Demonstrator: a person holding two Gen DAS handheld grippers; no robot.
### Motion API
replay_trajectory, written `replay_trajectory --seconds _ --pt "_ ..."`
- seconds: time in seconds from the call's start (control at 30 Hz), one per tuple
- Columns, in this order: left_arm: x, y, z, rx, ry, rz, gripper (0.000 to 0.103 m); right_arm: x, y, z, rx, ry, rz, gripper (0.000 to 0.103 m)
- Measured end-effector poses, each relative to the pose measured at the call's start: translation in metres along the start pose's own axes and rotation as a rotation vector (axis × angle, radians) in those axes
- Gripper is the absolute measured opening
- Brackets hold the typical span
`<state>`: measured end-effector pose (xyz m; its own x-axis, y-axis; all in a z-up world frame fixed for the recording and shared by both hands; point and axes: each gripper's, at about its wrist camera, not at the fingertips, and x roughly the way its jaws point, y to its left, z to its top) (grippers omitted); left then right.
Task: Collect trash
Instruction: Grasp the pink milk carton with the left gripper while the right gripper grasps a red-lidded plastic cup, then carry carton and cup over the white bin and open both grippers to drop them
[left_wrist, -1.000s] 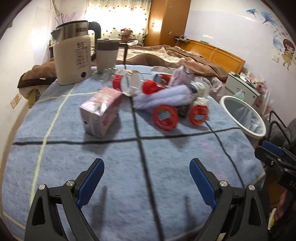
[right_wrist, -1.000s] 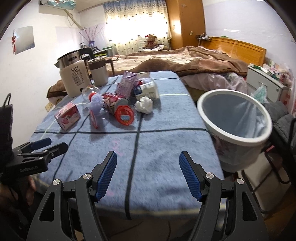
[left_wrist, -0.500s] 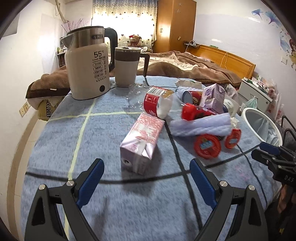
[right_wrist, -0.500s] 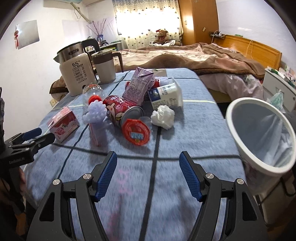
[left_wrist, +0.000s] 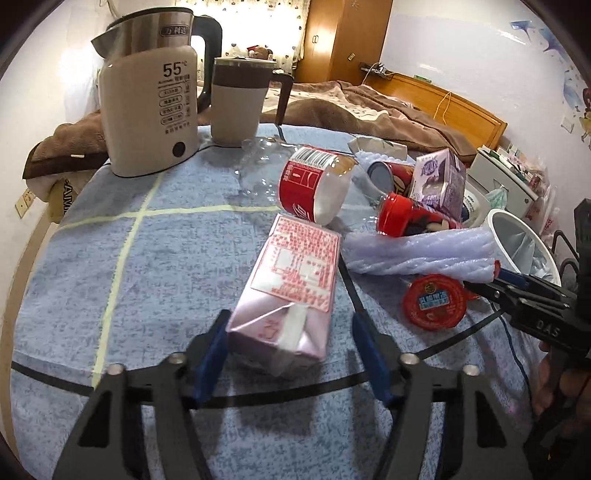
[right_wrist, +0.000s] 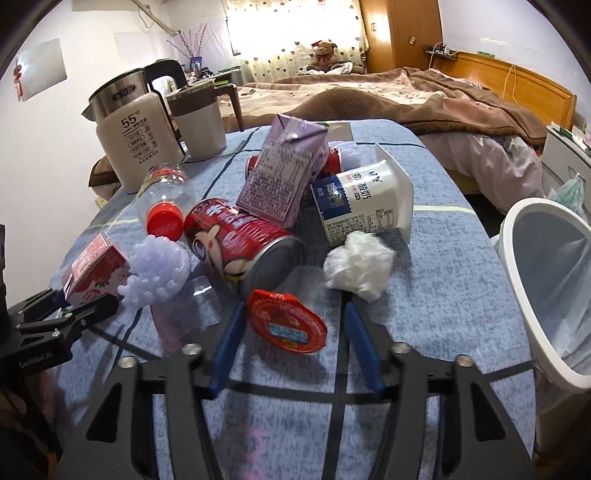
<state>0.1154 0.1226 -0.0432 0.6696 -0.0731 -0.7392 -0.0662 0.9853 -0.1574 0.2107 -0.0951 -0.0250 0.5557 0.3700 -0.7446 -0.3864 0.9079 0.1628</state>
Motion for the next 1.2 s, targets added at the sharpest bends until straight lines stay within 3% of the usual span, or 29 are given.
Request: replay_trajectory --seconds 0.1,0.17,0.8,1.0,1.2 --pt "-0.001 0.0 0.0 0.0 -0.003 -0.007 0.041 -0.003 -0.002 -0.002 0.013 -0.007 0.005 0.046" --pt "-0.002 0.001 -0.001 -0.007 -0.009 -0.012 0.039 -0.006 -0.002 -0.002 0.017 -0.021 0.006 0.046" --pt "-0.05 -0.029 -0.009 -0.006 -0.095 -0.051 0.037 -0.068 -0.023 -0.036 0.085 -0.077 0.059 0.046" --pt "-0.062 -0.063 0.007 0.043 -0.132 -0.114 0.037 -0.093 -0.05 -0.041 0.125 -0.129 0.024 0.046" --pt "-0.046 -0.121 0.024 0.143 -0.129 -0.216 0.037 -0.112 -0.097 -0.043 0.194 -0.173 -0.066 0.046"
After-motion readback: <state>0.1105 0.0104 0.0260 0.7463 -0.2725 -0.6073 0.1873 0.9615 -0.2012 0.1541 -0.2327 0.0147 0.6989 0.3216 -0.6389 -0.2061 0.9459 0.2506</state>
